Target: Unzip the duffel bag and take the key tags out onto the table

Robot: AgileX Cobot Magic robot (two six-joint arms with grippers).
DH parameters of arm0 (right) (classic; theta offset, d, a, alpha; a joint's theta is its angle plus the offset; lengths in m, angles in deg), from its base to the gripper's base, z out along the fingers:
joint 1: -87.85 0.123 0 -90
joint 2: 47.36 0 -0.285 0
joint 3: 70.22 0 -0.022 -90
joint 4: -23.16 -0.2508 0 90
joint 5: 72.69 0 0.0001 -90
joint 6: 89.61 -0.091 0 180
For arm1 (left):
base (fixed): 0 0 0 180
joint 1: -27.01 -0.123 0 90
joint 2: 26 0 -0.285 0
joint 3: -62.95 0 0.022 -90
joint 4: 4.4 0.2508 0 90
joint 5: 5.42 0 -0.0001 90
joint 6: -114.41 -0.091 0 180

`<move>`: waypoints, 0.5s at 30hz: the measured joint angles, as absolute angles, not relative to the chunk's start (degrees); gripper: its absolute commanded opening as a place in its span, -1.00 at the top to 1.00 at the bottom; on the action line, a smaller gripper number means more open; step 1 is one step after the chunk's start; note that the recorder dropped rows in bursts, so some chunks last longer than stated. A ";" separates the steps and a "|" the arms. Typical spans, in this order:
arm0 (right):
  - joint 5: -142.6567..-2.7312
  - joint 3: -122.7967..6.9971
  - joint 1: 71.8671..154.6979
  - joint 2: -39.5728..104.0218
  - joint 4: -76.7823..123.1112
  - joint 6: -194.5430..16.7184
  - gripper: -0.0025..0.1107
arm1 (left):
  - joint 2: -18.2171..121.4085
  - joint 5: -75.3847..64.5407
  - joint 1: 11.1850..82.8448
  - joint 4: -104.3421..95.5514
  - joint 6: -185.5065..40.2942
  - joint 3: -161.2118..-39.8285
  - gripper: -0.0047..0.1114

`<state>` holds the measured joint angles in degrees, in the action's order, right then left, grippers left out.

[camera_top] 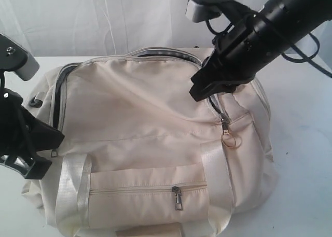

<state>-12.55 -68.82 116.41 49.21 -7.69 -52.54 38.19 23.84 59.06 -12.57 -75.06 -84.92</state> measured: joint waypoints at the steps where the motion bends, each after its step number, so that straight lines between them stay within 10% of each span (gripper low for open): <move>1: -12.67 -68.82 116.41 48.52 -7.84 -52.54 0.96 | 38.19 23.84 59.06 -12.72 -75.06 -84.92 0.92; 15: -35.14 -73.66 116.41 57.39 -11.34 -52.54 -0.13 | 38.19 24.07 59.06 -18.34 -76.86 -84.92 0.92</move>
<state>-35.14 -73.66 116.41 57.39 -11.34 -52.54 38.19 24.07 59.06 -18.34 -76.86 -84.92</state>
